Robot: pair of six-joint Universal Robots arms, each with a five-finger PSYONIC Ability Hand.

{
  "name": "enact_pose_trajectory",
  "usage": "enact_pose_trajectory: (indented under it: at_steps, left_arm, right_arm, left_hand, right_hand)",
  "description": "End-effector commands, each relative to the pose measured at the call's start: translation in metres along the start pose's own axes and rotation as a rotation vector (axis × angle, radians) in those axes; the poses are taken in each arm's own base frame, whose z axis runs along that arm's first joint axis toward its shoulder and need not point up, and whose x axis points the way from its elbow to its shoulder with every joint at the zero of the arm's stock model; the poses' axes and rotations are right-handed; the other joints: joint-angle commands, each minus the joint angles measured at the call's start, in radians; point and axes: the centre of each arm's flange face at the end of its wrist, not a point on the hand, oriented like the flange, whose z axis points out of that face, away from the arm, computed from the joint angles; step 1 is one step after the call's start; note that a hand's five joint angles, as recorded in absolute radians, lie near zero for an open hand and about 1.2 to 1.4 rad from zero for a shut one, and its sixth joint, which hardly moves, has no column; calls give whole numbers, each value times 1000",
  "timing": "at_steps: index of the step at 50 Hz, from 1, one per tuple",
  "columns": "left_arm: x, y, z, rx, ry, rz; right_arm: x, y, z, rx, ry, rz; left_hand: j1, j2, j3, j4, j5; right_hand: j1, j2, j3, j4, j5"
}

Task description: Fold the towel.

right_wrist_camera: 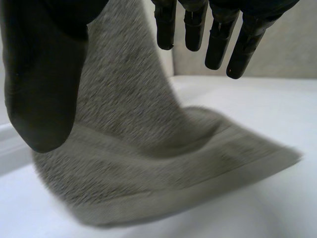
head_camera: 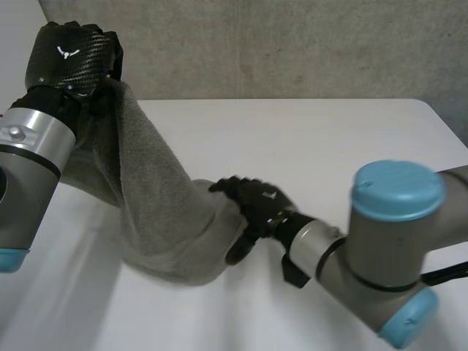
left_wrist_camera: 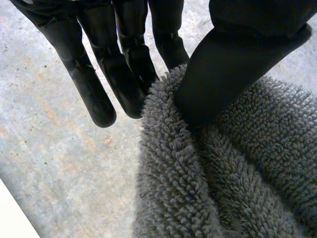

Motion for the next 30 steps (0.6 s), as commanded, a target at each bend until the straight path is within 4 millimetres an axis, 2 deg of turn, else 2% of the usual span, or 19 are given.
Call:
enact_pose_trajectory:
  at_steps: [1,4,14,21,30]
  left_arm:
    - [0,1,1,-1,0,0]
    - [1,3,1,-6,2,-1]
    - [1,4,-1,-11,2,-2]
    - [2,6,-2,-18,4,-3]
    - [3,8,-2,-22,6,-4]
  right_arm:
    - [-29,35,20,-80,-77,-10]
    - [-40,40,25,-76,-94,-12]
    - [-48,44,55,-27,-72,-13]
    - [-57,61,76,-20,-73,-15]
    - [-66,75,89,-22,-90,-23]
  left_hand:
    - [219,179,180,179,208]
    - [219,179,180,179,208]
    - [219,179,180,179,208]
    - [219,179,180,179,208]
    - [219,179,180,179,208]
  right_hand:
    - [5,-13,-1,-21,2]
    - [5,-13,-1,-21,2]
    - [-7,-24,-13,-32,-10]
    - [-7,-24,-13,-32,-10]
    - [5,-13,-1,-21,2]
